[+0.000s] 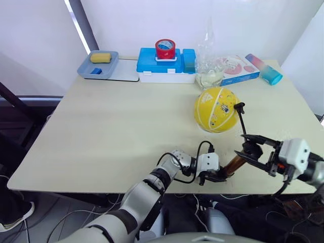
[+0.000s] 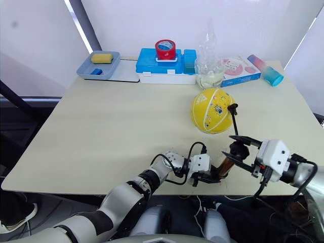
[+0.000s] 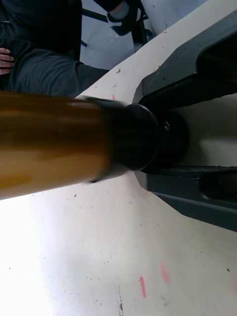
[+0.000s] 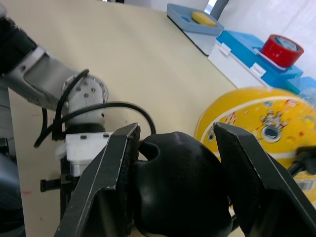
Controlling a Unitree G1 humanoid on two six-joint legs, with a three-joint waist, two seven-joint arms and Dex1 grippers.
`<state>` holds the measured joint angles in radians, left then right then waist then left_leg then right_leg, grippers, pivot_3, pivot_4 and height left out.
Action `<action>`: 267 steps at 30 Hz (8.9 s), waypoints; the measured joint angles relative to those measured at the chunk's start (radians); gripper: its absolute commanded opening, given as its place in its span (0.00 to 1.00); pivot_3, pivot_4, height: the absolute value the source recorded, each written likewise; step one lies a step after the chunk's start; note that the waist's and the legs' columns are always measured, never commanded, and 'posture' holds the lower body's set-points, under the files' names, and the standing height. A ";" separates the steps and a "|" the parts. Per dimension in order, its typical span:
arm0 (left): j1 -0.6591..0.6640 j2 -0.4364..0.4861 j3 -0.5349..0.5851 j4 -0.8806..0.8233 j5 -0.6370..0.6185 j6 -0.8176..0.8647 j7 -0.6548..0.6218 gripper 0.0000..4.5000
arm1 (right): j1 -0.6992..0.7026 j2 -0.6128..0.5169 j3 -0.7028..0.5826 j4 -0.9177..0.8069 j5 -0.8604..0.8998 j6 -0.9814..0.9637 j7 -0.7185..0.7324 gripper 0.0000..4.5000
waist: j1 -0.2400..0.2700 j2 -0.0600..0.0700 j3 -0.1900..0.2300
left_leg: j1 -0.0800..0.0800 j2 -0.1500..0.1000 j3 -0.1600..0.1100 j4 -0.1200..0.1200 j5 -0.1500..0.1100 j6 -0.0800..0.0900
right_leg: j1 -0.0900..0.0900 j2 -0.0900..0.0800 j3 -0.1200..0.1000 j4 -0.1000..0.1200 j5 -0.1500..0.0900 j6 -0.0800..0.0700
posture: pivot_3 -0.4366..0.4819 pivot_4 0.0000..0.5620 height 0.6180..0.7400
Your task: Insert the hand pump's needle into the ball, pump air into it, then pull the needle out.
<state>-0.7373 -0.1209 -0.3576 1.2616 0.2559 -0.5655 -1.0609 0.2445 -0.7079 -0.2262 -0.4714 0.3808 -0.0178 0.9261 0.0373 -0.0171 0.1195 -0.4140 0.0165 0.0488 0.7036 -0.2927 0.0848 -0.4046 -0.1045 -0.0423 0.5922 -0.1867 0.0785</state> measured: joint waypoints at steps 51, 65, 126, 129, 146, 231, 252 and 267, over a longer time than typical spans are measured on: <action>0.202 0.695 0.042 -0.793 -0.809 0.347 -0.515 1.00 | -0.047 -0.007 0.052 0.012 -0.003 -0.045 -0.062 0.42 | -0.017 0.011 0.007 | 0.000 0.000 0.000 0.000 0.002 -0.004 | 0.000 -0.001 0.001 0.001 0.000 0.000 | 0.48 0.27 0.97; 0.275 0.764 0.113 -0.993 -0.864 0.456 -0.515 1.00 | -0.099 -0.173 -0.110 0.016 0.028 0.039 0.014 0.42 | -0.021 0.022 0.017 | -0.001 0.000 0.001 -0.001 0.003 -0.005 | -0.001 0.002 0.001 0.001 0.000 0.000 | 0.48 0.27 0.97; 0.354 0.723 0.214 -1.160 -0.776 0.564 -0.483 1.00 | -0.730 -0.136 0.647 0.892 -0.591 -0.733 0.274 0.99 | -0.025 0.021 0.020 | 0.000 -0.003 0.001 -0.001 0.009 -0.015 | 0.000 0.006 0.003 0.003 0.000 0.000 | 0.48 0.27 0.97; 0.357 0.720 0.219 -1.160 -0.769 0.565 -0.471 1.00 | -0.703 -0.151 0.636 0.861 -0.566 -0.730 0.260 0.99 | -0.024 0.021 0.020 | 0.000 -0.003 0.001 -0.001 0.009 -0.015 | 0.000 0.006 0.003 0.003 0.000 0.000 | 0.48 0.27 0.97; 0.283 0.616 0.232 -1.068 -0.724 0.551 -0.385 1.00 | -0.121 -0.232 0.163 0.210 -0.087 -0.395 0.033 0.99 | -0.013 0.020 0.020 | 0.000 0.000 0.000 -0.001 0.009 -0.014 | 0.000 0.006 0.004 0.004 0.000 -0.001 | 0.48 0.27 0.97; -0.368 0.051 0.192 -0.140 -0.180 0.281 0.371 1.00 | -0.919 -0.040 0.148 0.531 0.213 1.047 -0.322 0.01 | -0.003 0.014 0.022 | -0.002 -0.007 -0.001 -0.001 0.005 -0.007 | -0.001 0.004 0.004 0.004 0.003 0.004 | 0.48 0.27 0.97; -0.381 0.035 0.148 -0.113 -0.097 0.272 0.480 1.00 | -0.918 -0.042 0.136 0.491 0.190 1.094 -0.326 0.01 | 0.001 0.014 0.022 | -0.001 -0.007 -0.002 0.000 0.006 -0.006 | -0.001 0.000 0.004 0.010 0.001 0.000 | 0.48 0.27 0.97; -0.367 0.023 0.144 -0.113 -0.086 0.272 0.487 1.00 | -0.913 -0.085 0.092 0.398 0.225 1.221 -0.344 0.01 | 0.006 0.014 0.022 | -0.003 -0.008 -0.004 0.000 0.006 -0.005 | -0.001 -0.002 0.001 0.009 0.001 0.000 | 0.48 0.27 0.97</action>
<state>-1.1047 -0.0982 -0.2131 1.1486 0.1696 -0.2931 -0.5738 -0.6681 -0.7934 -0.1347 -0.0732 0.6058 1.2036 0.5817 0.0432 -0.0027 0.1417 -0.4166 0.0081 0.0446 0.7035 -0.2868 0.0798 -0.4057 -0.1069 -0.0416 0.6011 -0.1860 0.0785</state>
